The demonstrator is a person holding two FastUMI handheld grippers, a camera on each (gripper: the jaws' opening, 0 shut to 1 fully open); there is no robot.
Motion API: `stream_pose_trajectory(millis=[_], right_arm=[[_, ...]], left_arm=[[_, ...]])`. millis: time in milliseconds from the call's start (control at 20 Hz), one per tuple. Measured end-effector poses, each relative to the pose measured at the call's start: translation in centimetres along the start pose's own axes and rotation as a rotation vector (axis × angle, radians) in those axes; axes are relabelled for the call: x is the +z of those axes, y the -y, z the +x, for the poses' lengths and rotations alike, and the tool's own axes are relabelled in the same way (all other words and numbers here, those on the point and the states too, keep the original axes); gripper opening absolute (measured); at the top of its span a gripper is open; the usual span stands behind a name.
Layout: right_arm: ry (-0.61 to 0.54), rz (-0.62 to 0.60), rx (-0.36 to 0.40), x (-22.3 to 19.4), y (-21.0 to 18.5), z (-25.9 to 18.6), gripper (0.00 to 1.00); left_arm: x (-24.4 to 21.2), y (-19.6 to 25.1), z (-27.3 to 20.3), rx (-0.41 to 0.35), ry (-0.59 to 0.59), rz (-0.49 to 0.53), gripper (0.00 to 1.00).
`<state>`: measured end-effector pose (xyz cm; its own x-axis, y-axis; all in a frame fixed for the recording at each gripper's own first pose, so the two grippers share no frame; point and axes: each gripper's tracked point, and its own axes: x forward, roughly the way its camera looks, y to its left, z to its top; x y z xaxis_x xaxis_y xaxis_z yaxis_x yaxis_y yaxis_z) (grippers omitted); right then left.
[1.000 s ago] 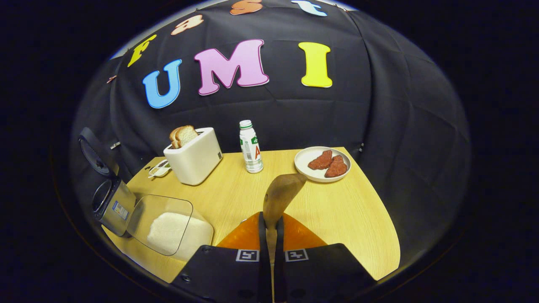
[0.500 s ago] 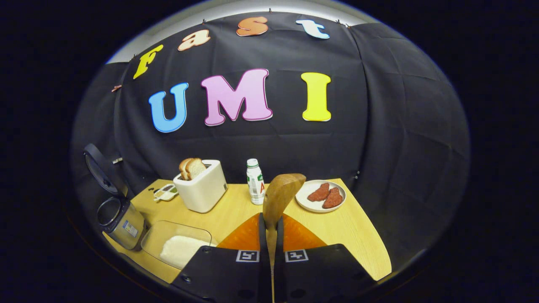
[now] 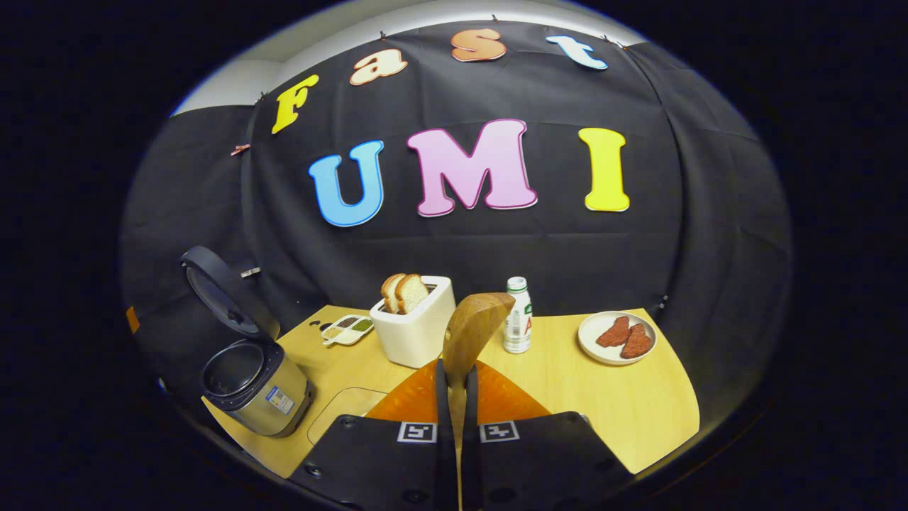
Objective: Close the left gripper, press the button to open the rice cooker; take a wooden spoon from the chopstick holder with the right hand, scoop a spoonful of rice and pour it into the rice cooker, then put the wooden spoon back into the chopstick holder.
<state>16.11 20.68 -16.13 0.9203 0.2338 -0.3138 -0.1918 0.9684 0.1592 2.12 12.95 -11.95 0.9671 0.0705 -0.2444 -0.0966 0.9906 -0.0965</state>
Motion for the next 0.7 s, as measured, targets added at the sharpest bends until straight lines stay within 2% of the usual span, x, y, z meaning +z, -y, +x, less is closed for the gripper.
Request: stream_pose_trajectory(millis=[200,550,600,650,700], right_arm=[[-0.064,-0.025,0.036,-3.6,-2.0,1.4,0.07],[-0.157,-0.132,0.014,-8.8,-3.0,3.3,0.07],[-0.164,-0.141,0.016,-9.3,-3.1,3.3,0.12],[-0.164,-0.15,0.021,-9.5,-3.4,3.3,0.07],[-0.163,-0.156,0.023,-9.6,-3.5,3.2,0.07]], left_arm=[[0.0,-1.9,-0.3,0.026,-0.004,0.021,0.83],[-0.3,-4.8,-0.5,0.079,-0.03,-0.02,0.83],[-0.2,-5.1,-0.5,0.081,-0.03,-0.014,0.83],[-0.4,-5.1,-0.5,0.082,-0.033,-0.007,0.83],[-0.5,-5.1,-0.5,0.08,-0.035,-0.004,0.83]])
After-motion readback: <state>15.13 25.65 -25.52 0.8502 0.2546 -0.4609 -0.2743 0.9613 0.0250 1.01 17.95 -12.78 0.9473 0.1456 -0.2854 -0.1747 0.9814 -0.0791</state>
